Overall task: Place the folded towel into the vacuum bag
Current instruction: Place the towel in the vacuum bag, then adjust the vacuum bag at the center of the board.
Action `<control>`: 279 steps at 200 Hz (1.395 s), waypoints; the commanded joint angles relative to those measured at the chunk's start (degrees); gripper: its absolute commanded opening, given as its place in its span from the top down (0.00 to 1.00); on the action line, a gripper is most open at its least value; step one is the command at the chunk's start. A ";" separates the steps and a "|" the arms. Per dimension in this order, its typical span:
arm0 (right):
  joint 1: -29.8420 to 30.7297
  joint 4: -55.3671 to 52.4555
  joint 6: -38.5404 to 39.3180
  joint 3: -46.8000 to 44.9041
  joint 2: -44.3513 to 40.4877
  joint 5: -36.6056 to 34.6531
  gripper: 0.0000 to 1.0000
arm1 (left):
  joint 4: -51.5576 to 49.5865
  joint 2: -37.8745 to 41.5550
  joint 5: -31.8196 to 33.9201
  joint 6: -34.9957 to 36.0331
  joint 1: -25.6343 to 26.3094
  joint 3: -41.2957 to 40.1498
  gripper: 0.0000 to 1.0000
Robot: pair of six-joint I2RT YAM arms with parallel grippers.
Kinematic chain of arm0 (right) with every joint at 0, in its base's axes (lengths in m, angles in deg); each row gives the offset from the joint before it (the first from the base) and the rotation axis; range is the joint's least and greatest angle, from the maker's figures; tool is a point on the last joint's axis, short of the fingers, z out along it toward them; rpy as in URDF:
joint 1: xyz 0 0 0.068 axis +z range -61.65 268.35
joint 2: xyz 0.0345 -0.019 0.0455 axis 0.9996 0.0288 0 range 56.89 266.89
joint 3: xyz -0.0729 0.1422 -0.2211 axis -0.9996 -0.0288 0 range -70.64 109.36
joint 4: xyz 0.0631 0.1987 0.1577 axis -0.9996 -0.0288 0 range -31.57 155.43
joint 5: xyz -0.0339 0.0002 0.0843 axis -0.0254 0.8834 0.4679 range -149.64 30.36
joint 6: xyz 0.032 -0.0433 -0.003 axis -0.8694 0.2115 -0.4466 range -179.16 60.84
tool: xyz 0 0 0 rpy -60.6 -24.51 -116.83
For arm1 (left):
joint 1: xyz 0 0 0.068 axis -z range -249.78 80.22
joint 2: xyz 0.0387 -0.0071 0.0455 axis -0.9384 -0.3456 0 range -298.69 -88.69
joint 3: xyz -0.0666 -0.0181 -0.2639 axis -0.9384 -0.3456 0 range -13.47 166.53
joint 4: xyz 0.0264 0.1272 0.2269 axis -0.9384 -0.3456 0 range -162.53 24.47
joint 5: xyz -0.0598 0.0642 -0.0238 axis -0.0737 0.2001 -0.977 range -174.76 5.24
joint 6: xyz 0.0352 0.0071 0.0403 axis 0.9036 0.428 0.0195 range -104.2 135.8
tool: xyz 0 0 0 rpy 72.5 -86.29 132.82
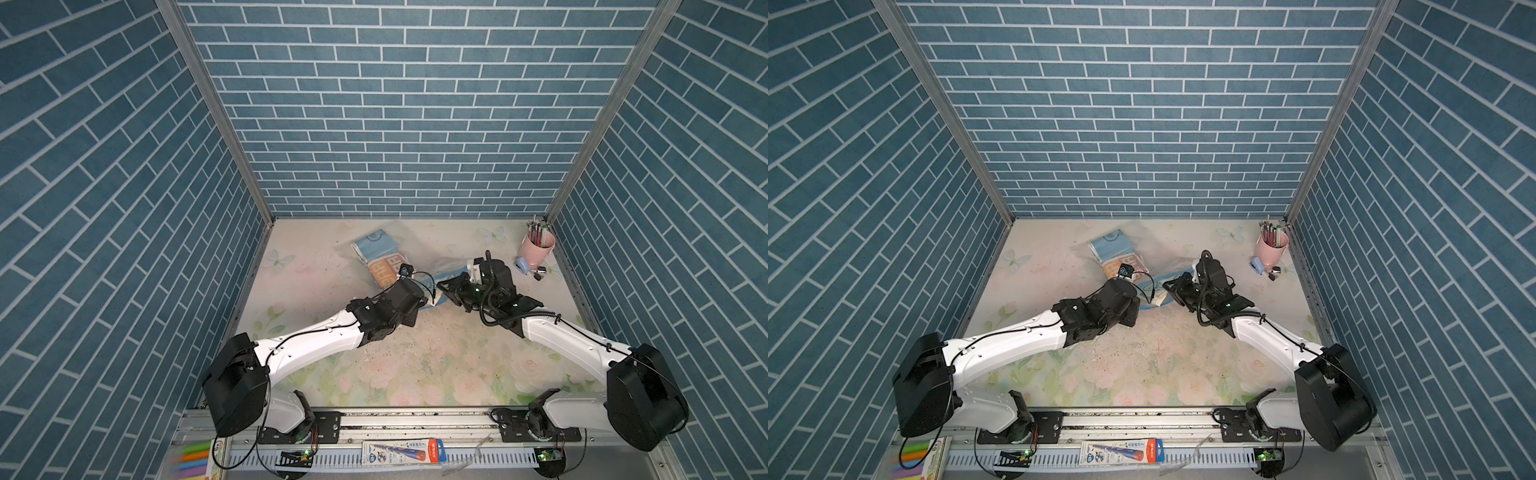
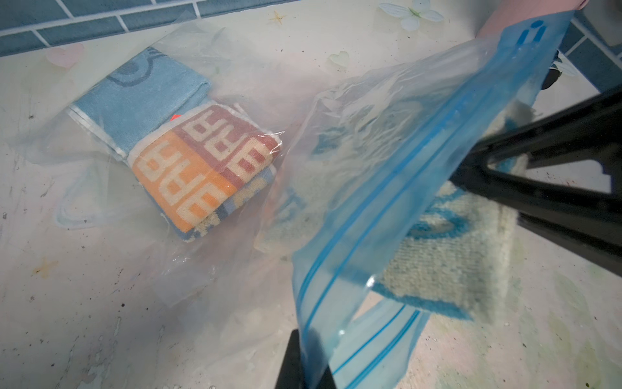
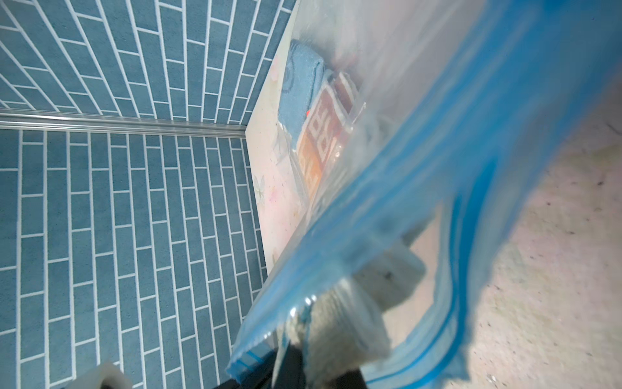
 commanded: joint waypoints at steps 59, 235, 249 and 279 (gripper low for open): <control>2.96 1.41 -1.99 3.40 4.97 -1.68 0.86 | 0.34 1.13 1.31 0.08 0.40 0.54 1.00; -9.90 -32.72 16.45 4.58 -17.49 -6.74 0.43 | -1.71 4.04 3.75 0.11 0.28 -0.46 1.00; -10.91 -32.65 17.22 4.82 -15.91 -6.66 0.43 | -2.02 4.30 3.88 0.05 0.31 -0.47 1.00; -11.88 -28.11 17.71 4.92 -10.59 -5.61 0.43 | -2.08 4.75 3.91 -0.25 0.24 -0.98 1.00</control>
